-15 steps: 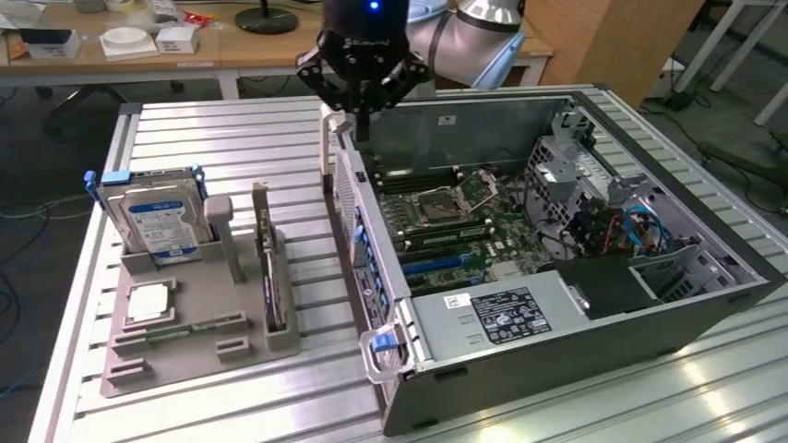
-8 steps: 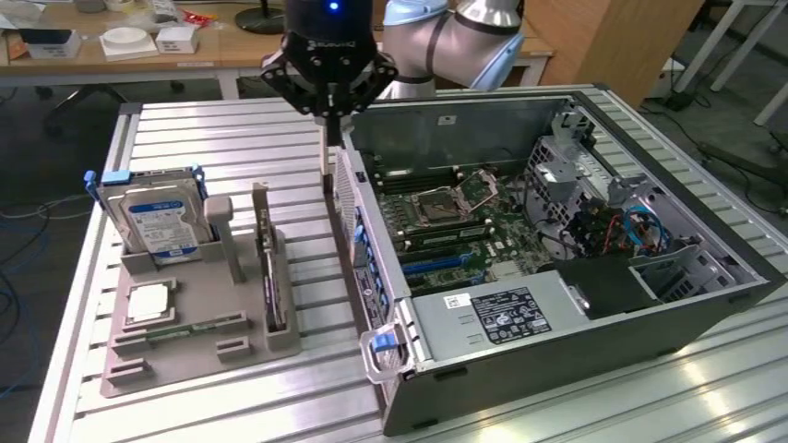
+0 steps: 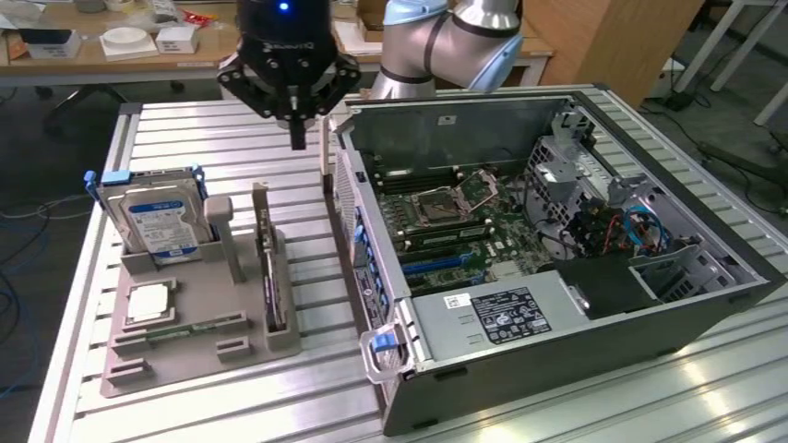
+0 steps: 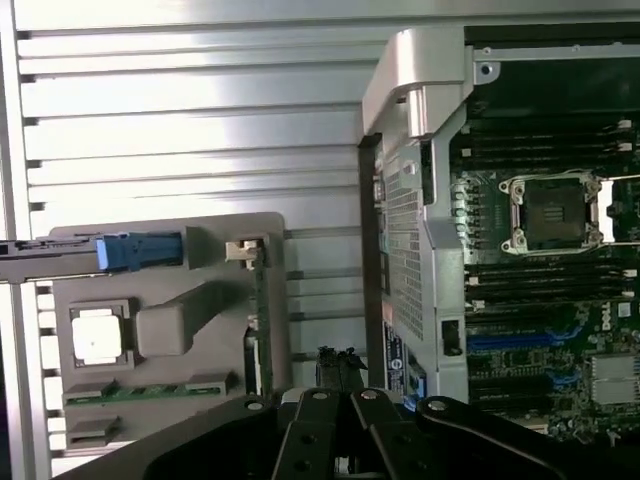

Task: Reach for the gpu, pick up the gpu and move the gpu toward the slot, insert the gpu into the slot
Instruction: 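Reach for the gpu, then pick up the gpu and move the gpu toward the slot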

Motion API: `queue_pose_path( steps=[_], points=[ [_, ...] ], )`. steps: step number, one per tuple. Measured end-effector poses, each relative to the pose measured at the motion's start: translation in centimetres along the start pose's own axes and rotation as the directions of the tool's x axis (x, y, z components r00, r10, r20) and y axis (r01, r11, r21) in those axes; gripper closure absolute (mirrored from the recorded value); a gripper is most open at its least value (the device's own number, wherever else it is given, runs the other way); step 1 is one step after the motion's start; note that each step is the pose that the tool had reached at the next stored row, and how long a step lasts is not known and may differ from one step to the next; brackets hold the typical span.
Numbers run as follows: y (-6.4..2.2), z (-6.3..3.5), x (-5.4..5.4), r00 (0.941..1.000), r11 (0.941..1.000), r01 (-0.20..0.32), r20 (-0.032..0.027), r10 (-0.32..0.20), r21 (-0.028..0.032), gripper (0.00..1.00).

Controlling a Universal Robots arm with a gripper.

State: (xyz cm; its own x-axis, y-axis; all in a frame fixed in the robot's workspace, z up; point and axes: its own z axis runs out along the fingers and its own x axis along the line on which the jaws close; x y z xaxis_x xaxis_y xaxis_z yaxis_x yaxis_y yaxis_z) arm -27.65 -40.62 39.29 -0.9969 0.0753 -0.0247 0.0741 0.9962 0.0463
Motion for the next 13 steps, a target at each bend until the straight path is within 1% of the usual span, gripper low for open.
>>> queue_pose_path(
  steps=[2, 3, 10, 12, 13],
  points=[
    [-0.09, -0.02, 0.9, 1.0000, 1.0000, 0.000, 0.0000, 0.000, 0.0000, 0.90],
    [-0.18, -0.04, 1.8, 1.0000, 1.0000, 0.000, -0.0001, 0.000, 0.0001, 0.90],
    [-0.51, -0.11, 5.0, 1.0000, 1.0000, 0.000, -0.0001, 0.000, 0.0000, 0.90],
    [-0.57, -0.11, 5.6, 1.0000, 1.0000, 0.000, 0.0001, 0.000, 0.0000, 0.90],
    [-0.57, -0.12, 5.6, 1.0000, 1.0000, 0.000, 0.0000, 0.000, 0.0000, 0.90]
  ],
)
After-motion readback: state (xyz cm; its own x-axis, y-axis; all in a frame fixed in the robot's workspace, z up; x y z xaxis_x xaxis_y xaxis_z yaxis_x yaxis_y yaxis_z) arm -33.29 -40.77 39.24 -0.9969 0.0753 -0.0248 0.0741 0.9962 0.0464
